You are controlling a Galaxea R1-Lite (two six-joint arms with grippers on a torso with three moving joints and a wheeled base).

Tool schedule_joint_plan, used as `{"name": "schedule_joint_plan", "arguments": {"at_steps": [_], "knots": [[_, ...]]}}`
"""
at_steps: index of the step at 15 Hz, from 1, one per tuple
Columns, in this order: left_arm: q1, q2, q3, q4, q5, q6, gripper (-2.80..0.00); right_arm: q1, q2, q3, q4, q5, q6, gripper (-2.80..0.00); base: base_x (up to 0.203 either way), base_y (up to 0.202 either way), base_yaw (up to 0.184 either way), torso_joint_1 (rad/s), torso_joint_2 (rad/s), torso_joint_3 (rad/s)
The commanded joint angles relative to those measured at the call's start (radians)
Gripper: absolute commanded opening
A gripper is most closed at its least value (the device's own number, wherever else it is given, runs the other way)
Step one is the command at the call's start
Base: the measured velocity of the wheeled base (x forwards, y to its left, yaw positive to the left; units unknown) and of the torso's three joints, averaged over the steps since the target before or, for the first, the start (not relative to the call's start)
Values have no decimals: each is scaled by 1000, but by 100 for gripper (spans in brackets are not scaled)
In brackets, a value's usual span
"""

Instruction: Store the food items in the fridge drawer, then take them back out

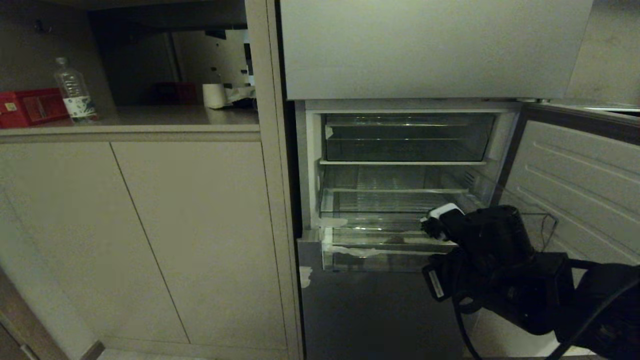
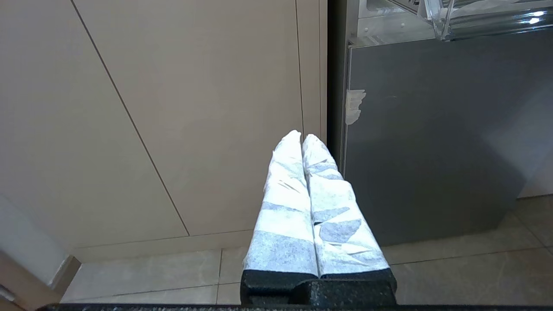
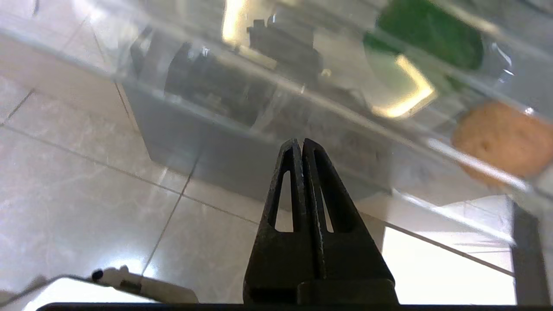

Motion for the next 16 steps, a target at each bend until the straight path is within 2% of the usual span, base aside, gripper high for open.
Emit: {"name": "schedule_joint_plan", "arguments": {"at_steps": [1,6,8,13,16], "knots": [[0,-3,0,1,-1,1,-280,-6,77,-55,-17,1,0,-280,0,0,0,0,0,0],[0,-3,0,1,-1,1,-280,-34,320,-163,-276,0,-20,-280,0,0,0,0,0,0],[0,-3,0,1,-1,1,-280,-75,401,-270,-369,6,-48,-280,0,0,0,0,0,0],[0,-3,0,1,-1,1,-280,-119,573,-488,-491,150,-63,-280,0,0,0,0,0,0],[0,-3,0,1,-1,1,-280,-119,748,-683,-597,183,-72,-280,0,0,0,0,0,0]]}}
